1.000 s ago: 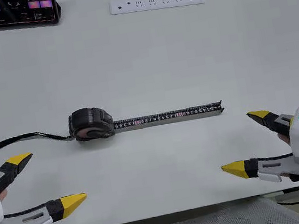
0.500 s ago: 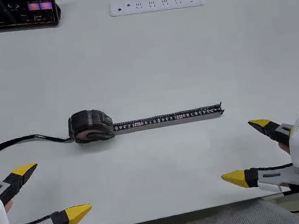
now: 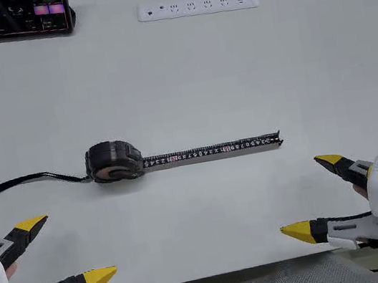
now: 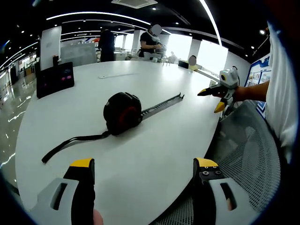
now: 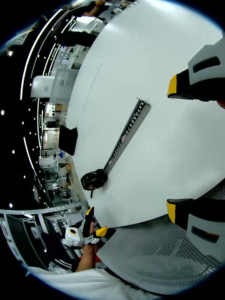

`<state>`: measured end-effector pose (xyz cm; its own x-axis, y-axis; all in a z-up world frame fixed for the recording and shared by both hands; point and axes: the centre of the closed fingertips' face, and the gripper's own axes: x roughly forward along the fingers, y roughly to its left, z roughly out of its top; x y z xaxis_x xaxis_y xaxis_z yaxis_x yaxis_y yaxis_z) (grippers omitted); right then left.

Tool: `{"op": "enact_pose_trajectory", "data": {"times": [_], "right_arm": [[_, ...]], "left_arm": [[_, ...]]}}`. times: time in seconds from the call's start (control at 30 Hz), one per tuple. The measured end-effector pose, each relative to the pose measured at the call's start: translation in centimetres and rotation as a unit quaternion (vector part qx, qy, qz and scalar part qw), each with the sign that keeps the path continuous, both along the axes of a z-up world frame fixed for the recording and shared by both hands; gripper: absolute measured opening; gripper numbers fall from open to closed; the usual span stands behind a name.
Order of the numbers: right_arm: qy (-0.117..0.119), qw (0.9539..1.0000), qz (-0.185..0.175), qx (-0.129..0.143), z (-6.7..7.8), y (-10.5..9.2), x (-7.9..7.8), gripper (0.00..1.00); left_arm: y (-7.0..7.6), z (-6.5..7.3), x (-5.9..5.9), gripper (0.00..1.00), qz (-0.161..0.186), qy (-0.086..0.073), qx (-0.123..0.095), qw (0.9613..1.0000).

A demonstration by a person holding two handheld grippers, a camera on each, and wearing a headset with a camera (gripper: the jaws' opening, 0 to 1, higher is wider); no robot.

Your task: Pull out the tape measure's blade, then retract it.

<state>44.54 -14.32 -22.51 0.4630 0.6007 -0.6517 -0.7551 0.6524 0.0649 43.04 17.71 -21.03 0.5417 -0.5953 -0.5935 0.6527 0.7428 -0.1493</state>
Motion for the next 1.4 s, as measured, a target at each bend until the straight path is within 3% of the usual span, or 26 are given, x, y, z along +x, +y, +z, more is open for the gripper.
{"op": "enact_pose_trajectory", "data": {"times": [0.73, 0.83, 1.4], "right_arm": [[0.005, 0.9999, 0.006, -0.009, -0.6, 0.1, -0.6, 0.86], [0.008, 0.9997, 0.011, -0.022, -1.0, 0.0, -0.8, 0.85], [0.008, 1.0, -0.002, -0.002, -0.4, 0.0, -0.5, 0.86]], "left_arm": [[-0.1, 0.0, -0.1, 0.83, 0.003, 0.008, -0.004, 1.0], [-0.1, -0.1, -0.2, 0.82, 0.003, 0.01, -0.004, 0.9999], [0.0, 0.0, 0.0, 0.82, 0.006, 0.01, -0.004, 0.9999]]}}
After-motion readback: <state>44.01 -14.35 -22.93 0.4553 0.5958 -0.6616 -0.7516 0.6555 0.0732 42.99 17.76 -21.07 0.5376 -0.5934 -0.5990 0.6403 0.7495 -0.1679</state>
